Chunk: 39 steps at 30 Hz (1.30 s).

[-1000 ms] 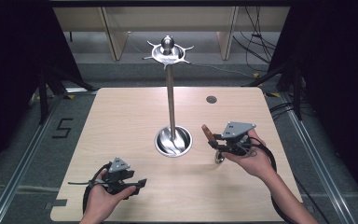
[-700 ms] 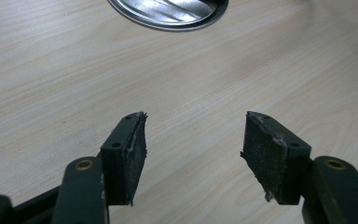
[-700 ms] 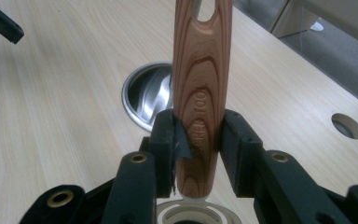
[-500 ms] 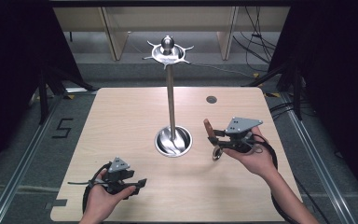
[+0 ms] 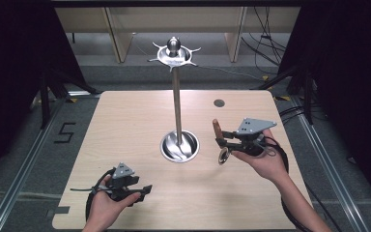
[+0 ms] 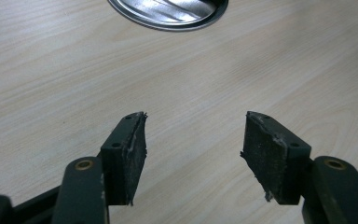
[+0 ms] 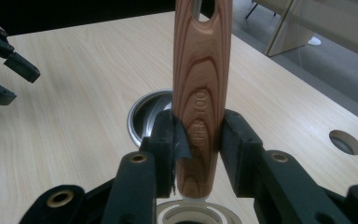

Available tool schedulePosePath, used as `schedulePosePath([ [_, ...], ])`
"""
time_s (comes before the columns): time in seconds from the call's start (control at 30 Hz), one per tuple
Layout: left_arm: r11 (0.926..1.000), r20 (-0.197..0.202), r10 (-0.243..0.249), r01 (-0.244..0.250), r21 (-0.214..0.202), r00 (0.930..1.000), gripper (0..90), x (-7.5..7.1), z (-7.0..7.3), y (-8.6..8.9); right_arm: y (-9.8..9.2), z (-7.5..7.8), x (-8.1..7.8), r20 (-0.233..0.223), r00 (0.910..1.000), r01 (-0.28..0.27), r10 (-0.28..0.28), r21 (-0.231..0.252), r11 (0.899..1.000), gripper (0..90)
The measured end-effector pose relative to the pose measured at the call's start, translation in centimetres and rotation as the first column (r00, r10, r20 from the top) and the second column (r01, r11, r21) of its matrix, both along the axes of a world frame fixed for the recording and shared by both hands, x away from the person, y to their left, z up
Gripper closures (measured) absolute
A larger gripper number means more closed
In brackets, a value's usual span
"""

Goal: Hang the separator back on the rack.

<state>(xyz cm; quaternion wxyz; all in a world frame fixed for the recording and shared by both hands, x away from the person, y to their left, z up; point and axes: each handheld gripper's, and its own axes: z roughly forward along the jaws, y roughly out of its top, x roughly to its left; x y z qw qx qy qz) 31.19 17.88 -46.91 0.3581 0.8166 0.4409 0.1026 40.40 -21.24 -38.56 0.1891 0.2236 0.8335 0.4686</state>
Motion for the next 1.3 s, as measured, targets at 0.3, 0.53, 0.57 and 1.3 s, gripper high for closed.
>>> schedulePosePath([
  [0.3, 1.0, -0.005, -0.001, 0.001, -0.006, 1.0, 38.5, 0.0, 0.1, 0.0, 0.1, 0.4, 0.0, -0.003, 1.0, 0.006, -0.006, 0.028, 1.0, 68.5],
  [0.53, 1.0, 0.011, 0.004, -0.004, -0.007, 0.9999, 38.5, 0.0, -0.1, -0.1, 0.1, 0.8, 0.0, 0.013, 0.9999, 0.009, -0.01, 0.064, 0.998, 68.5],
  [0.57, 1.0, 0.009, 0.001, -0.001, -0.007, 1.0, 38.5, 0.0, -0.1, -0.1, 0.1, 0.9, -0.2, 0.004, 0.9998, 0.018, -0.018, 0.063, 0.998, 68.5],
  [1.3, 1.0, 0.003, 0.0, 0.0, -0.002, 1.0, 38.4, 0.0, 0.0, 0.0, 0.1, 2.6, -0.2, 0.043, 0.9989, 0.014, -0.019, 0.106, 0.994, 68.5],
])
